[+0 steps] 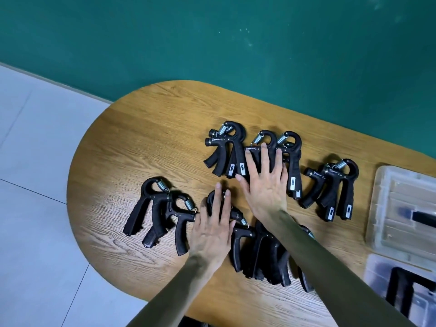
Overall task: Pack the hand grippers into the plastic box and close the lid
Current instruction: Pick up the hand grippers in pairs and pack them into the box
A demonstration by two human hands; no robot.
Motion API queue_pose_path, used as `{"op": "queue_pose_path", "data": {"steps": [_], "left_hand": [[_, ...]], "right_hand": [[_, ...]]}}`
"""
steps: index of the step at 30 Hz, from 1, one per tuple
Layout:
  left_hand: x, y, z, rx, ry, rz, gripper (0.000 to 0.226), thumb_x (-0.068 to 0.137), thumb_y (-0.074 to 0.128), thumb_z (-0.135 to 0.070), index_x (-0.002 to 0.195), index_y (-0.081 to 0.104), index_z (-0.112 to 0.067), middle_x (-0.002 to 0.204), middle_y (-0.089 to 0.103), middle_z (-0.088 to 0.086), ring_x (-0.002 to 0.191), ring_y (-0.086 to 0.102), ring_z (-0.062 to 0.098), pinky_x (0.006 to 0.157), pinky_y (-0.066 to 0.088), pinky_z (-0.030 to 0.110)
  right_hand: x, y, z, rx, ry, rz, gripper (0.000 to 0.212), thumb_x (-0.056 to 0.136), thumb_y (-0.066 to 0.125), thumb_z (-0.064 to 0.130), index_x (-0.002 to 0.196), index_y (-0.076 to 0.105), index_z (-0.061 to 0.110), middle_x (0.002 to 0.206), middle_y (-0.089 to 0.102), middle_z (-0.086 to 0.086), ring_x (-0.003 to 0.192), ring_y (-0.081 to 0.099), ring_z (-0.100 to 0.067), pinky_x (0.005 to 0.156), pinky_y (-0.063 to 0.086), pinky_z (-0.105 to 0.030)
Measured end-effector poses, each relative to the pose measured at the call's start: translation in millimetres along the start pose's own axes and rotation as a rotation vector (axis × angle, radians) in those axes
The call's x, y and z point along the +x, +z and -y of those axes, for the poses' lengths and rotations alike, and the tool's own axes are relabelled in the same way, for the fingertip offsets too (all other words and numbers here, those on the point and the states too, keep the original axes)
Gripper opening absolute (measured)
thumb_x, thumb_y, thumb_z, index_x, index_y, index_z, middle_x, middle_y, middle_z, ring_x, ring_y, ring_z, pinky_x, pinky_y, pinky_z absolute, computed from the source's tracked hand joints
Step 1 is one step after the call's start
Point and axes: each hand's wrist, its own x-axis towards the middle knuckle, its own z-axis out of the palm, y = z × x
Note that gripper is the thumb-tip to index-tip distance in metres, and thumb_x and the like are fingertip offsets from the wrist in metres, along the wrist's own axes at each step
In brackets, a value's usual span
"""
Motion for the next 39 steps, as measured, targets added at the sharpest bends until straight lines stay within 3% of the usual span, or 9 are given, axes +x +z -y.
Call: {"op": "queue_pose_path", "data": {"steps": [6, 9, 13, 17, 21, 27, 33, 39], "left_hand": [[-0.9, -1.6, -1.0, 0.005, -0.015, -0.006, 0.077, 0.108, 0.025, -0.041, 0.15, -0.037, -0.019, 0.155, -0.047, 0.004, 0.14, 0.032, 0.039, 0.119, 0.029, 0.046], [-1.2, -1.4, -1.3, -0.014, -0.02, -0.008, 0.077, 0.108, 0.025, -0.04, 0.151, -0.036, -0.02, 0.156, -0.046, 0.003, 0.14, 0.033, 0.037, 0.119, 0.028, 0.045], [-0.8, -0.5, -1.1, -0.025, -0.019, -0.014, 0.075, 0.108, 0.024, -0.04, 0.151, -0.035, -0.019, 0.157, -0.045, 0.004, 0.133, 0.039, 0.034, 0.116, 0.033, 0.044], [-0.4, 0.4, -1.0, -0.032, -0.032, -0.013, 0.076, 0.108, 0.024, -0.038, 0.15, -0.036, -0.019, 0.157, -0.045, 0.005, 0.123, 0.042, 0.03, 0.111, 0.038, 0.042], [0.0, 0.2, -0.9, -0.039, -0.04, -0.032, 0.088, 0.106, 0.038, -0.024, 0.149, -0.038, -0.021, 0.157, -0.045, 0.005, 0.117, 0.045, 0.029, 0.107, 0.043, 0.042], [-1.6, -3.2, -1.4, -0.015, -0.032, 0.001, 0.099, 0.102, 0.047, -0.015, 0.147, -0.041, -0.019, 0.155, -0.048, 0.008, 0.118, 0.045, 0.03, 0.108, 0.042, 0.044], [-14.3, -14.4, -1.9, 0.014, -0.055, -0.001, 0.104, 0.1, 0.05, -0.007, 0.145, -0.043, -0.02, 0.154, -0.049, 0.004, 0.115, 0.044, 0.027, 0.104, 0.045, 0.041], [-32.3, -39.9, -4.9, 0.061, -0.039, 0.025, 0.09, 0.107, 0.039, -0.023, 0.146, -0.042, -0.016, 0.151, -0.053, 0.007, 0.127, 0.036, 0.033, 0.111, 0.038, 0.044]], "right_hand": [[0.3, -4.9, -11.7, -0.023, -0.041, 0.07, 0.072, 0.105, 0.033, 0.043, 0.158, -0.013, 0.027, 0.161, -0.034, -0.004, 0.152, -0.015, -0.038, 0.118, 0.028, -0.057], [-0.2, -6.2, -6.9, -0.024, -0.008, 0.045, 0.086, 0.098, 0.05, 0.035, 0.159, -0.01, 0.028, 0.163, -0.03, -0.003, 0.152, -0.01, -0.039, 0.115, 0.031, -0.056], [6.4, -1.1, -0.2, -0.042, 0.062, 0.029, 0.1, 0.091, 0.06, 0.04, 0.158, -0.012, 0.028, 0.165, -0.027, -0.004, 0.153, -0.007, -0.04, 0.114, 0.03, -0.059], [9.1, 0.7, -0.4, -0.11, 0.06, -0.009, 0.095, 0.092, 0.059, 0.033, 0.159, -0.007, 0.027, 0.167, -0.018, -0.008, 0.151, 0.007, -0.042, 0.104, 0.039, -0.057], [9.8, -3.2, -4.4, -0.15, 0.038, -0.024, 0.094, 0.091, 0.06, 0.031, 0.159, -0.005, 0.03, 0.167, -0.016, -0.008, 0.145, 0.02, -0.041, 0.095, 0.04, -0.055], [5.8, -8.9, -6.7, -0.169, 0.027, -0.075, 0.094, 0.089, 0.062, 0.031, 0.16, -0.001, 0.029, 0.164, -0.024, -0.016, 0.119, 0.039, -0.036, 0.089, 0.041, -0.049], [-8.8, -22.4, -9.3, -0.147, 0.044, -0.088, 0.094, 0.087, 0.061, 0.029, 0.16, 0.003, 0.03, 0.164, -0.025, -0.015, 0.107, 0.042, -0.034, 0.086, 0.042, -0.048], [-42.4, -47.0, -7.7, -0.115, 0.065, -0.124, 0.093, 0.084, 0.064, 0.029, 0.16, 0.01, 0.027, 0.166, -0.016, -0.015, 0.105, 0.043, -0.036, 0.084, 0.046, -0.05]]}}
